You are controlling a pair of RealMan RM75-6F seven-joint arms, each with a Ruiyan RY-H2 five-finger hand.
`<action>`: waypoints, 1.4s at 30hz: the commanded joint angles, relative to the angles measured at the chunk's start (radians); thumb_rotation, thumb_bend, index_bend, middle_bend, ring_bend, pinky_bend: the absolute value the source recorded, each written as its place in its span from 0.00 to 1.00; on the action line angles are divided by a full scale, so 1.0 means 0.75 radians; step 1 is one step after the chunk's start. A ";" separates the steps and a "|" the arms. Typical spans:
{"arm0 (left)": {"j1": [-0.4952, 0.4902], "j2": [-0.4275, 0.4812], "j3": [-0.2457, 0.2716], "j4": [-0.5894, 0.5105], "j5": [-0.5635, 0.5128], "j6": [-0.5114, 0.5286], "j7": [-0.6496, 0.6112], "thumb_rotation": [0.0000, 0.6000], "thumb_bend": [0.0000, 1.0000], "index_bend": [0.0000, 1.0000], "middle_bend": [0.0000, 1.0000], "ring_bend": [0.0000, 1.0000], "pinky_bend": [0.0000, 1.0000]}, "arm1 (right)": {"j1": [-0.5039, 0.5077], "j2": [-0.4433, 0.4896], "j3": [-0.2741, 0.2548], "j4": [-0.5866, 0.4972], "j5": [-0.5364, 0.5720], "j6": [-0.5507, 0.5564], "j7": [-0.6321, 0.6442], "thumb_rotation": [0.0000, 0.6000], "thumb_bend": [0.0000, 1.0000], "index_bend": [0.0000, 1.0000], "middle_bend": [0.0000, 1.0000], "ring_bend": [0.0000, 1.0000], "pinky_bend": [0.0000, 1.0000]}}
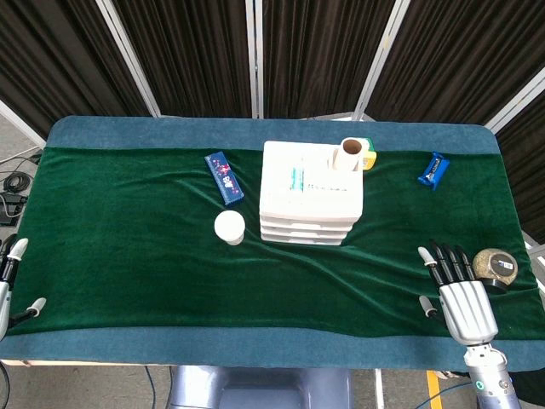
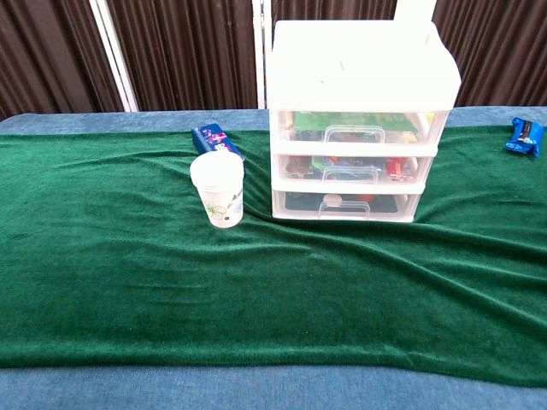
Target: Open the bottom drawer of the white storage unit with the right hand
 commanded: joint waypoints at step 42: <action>0.007 0.011 -0.008 -0.013 0.000 0.019 -0.016 1.00 0.03 0.00 0.00 0.00 0.00 | 0.241 -0.217 0.098 -0.240 0.264 -0.428 0.157 1.00 0.54 0.25 0.97 0.99 0.86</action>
